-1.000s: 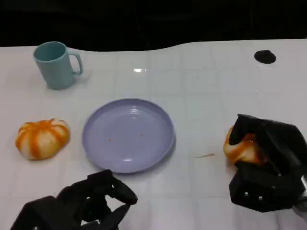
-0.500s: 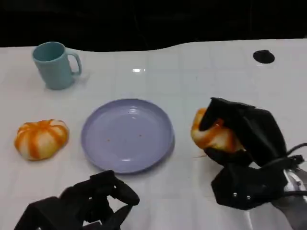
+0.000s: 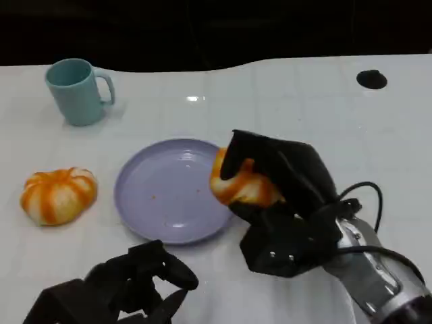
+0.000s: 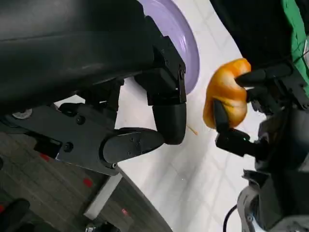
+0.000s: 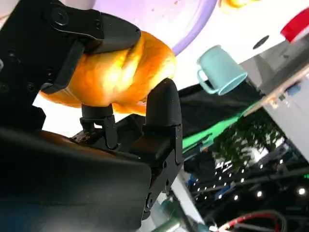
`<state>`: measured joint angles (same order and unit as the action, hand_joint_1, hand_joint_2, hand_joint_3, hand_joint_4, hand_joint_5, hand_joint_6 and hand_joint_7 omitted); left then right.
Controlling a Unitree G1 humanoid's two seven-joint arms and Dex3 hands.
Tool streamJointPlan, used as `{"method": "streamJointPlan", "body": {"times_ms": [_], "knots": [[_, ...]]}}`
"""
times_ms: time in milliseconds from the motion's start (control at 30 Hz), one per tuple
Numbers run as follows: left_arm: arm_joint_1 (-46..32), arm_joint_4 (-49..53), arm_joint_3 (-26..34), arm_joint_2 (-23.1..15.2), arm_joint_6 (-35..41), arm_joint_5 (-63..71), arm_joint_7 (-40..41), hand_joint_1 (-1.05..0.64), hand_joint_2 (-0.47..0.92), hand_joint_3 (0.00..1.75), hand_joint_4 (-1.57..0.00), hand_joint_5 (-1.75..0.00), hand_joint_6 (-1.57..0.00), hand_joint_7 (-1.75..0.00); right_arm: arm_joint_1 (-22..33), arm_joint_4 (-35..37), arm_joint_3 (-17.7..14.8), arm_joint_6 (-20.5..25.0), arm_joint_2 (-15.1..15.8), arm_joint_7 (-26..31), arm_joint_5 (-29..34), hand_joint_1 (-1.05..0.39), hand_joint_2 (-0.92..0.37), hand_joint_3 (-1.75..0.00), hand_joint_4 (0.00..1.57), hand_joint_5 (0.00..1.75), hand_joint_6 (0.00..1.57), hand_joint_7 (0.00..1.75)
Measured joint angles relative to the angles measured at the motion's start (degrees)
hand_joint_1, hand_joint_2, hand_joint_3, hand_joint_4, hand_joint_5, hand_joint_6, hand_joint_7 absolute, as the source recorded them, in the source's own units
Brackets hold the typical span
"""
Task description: Grasp the bread from the table and place it into the plate.
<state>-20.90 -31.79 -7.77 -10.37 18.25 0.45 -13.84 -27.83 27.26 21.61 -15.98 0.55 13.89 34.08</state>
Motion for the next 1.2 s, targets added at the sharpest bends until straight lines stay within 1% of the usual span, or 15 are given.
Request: {"method": "streamJointPlan", "body": {"times_ms": [167, 400, 433, 500, 567, 600, 667, 700, 733, 767, 800, 833, 900, 1000, 1200], "knots": [[-0.18, -0.1, -0.15, 0.04, -0.03, 0.37, 0.04, -0.25, 0.8, 0.67, -0.6, -1.75, -0.62, -1.29, -4.11, 7.78, 1.76, -1.81, -3.26, 2.96, 0.49, -0.15, -0.26, -1.41, 0.99, 1.75, 0.73, 1.75], [-0.34, -0.13, -0.14, 0.16, -0.03, 0.32, 0.06, -0.25, 0.79, 0.67, -0.61, -1.75, -0.62, -1.29, -10.03, 18.15, 3.52, -3.16, -6.3, 6.16, 0.9, -0.18, -0.31, -1.32, 0.97, 1.75, 0.68, 1.72], [-0.34, -0.13, -0.14, 0.2, -0.03, 0.32, 0.06, -0.24, 0.79, 0.67, -0.61, -1.75, -0.62, -1.29, -10.75, 19.31, 3.57, -3.1, -6.66, 6.24, 0.89, -0.19, -0.34, -1.27, 0.95, 1.75, 0.7, 1.55], [-0.34, -0.12, -0.15, 0.24, -0.03, 0.32, 0.06, -0.24, 0.79, 0.68, -0.61, -1.75, -0.62, -1.3, -12.18, 21.26, 3.67, -2.53, -7.42, 6.12, 0.84, -0.18, -0.37, -1.2, 0.92, 1.75, 0.75, 1.31], [-0.32, -0.12, -0.14, 0.29, -0.04, 0.32, 0.06, -0.24, 0.79, 0.68, -0.61, -1.75, -0.62, -1.3, -13.4, 22.59, 3.61, -1.94, -7.89, 5.18, 0.2, -0.17, -0.39, -1.17, 0.88, 1.75, 0.78, 1.16], [-0.32, -0.11, -0.15, 0.29, -0.05, 0.32, 0.06, -0.23, 0.79, 0.68, -0.61, -1.75, -0.62, -1.3, -13.93, 23.36, 3.43, -1.67, -8.11, 4.29, -0.32, -0.16, -0.45, -1.04, 0.75, 1.65, 0.77, 0.95], [-0.32, -0.09, -0.14, 0.31, -0.09, 0.32, 0.06, -0.23, 0.8, 0.68, -0.61, -1.75, -0.62, -1.3, -14.75, 24.4, 2.9, -0.87, -8.52, 0.67, -2.27, -0.17, -0.55, -0.82, 0.66, 1.47, 0.81, 0.61], [-0.32, -0.09, -0.14, 0.31, -0.13, 0.32, 0.06, -0.23, 0.79, 0.69, -0.61, -1.75, -0.62, -1.3, -15.09, 24.91, 2.76, -0.37, -8.69, -1.17, -3.04, -0.22, -0.59, -0.72, 0.47, 1.2, 0.72, 0.44], [-0.31, -0.07, -0.14, 0.32, -0.18, 0.32, 0.06, -0.23, 0.79, 0.69, -0.61, -1.75, -0.62, -1.3, -15.41, 25.42, 2.76, -0.14, -8.74, -3.21, -3.49, -0.25, -0.65, -0.6, 0.42, 0.92, 0.68, 0.29], [-0.31, -0.06, -0.14, 0.32, -0.2, 0.32, 0.06, -0.23, 0.79, 0.69, -0.61, -1.75, -0.62, -1.3, -15.65, 25.75, 2.83, 0.12, -8.71, -5.42, -3.72, -0.26, -0.67, -0.55, 0.4, 0.81, 0.67, 0.23], [-0.31, -0.04, -0.14, 0.32, -0.2, 0.32, 0.06, -0.23, 0.79, 0.69, -0.61, -1.75, -0.62, -1.3, -15.78, 25.84, 2.88, 0.21, -8.65, -7.03, -4.07, -0.38, -0.74, -0.45, 0.22, 0.64, 0.51, 0.13], [-0.31, 0.0, -0.14, 0.32, -0.2, 0.33, 0.06, -0.22, 0.79, 0.69, -0.61, -1.75, -0.62, -1.3, -16.04, 25.84, 3.07, 0.42, -8.34, -8.75, -4.13, -0.48, -0.85, -0.29, 0.09, 0.43, 0.36, 0.06], [-0.23, 0.03, -0.17, 0.36, -0.2, 0.33, 0.06, -0.21, 0.79, 0.69, -0.61, -1.75, -0.62, -1.3, -16.79, 25.49, 3.92, 1.79, -7.66, -12.8, -3.97, -0.57, -0.9, -0.22, 0.02, 0.24, 0.24, 0.02], [-0.16, 0.19, -0.18, 0.47, -0.2, 0.33, 0.08, -0.21, 0.79, 0.7, -0.61, -1.75, -0.62, -1.3, -16.85, 23.27, 5.11, 4.49, -6.74, -17.19, -3.45, -0.64, -0.92, -0.22, 0.0, 0.13, 0.18, 0.0], [0.01, 0.91, -0.39, 0.48, -0.62, 0.67, 0.17, -0.23, 0.78, 0.7, -0.62, -1.75, -0.62, -1.3, -16.32, 19.27, 5.93, 6.89, -5.51, -20.23, -2.86, -0.69, -0.92, -0.28, 0.0, 0.08, 0.15, 0.0]]}}
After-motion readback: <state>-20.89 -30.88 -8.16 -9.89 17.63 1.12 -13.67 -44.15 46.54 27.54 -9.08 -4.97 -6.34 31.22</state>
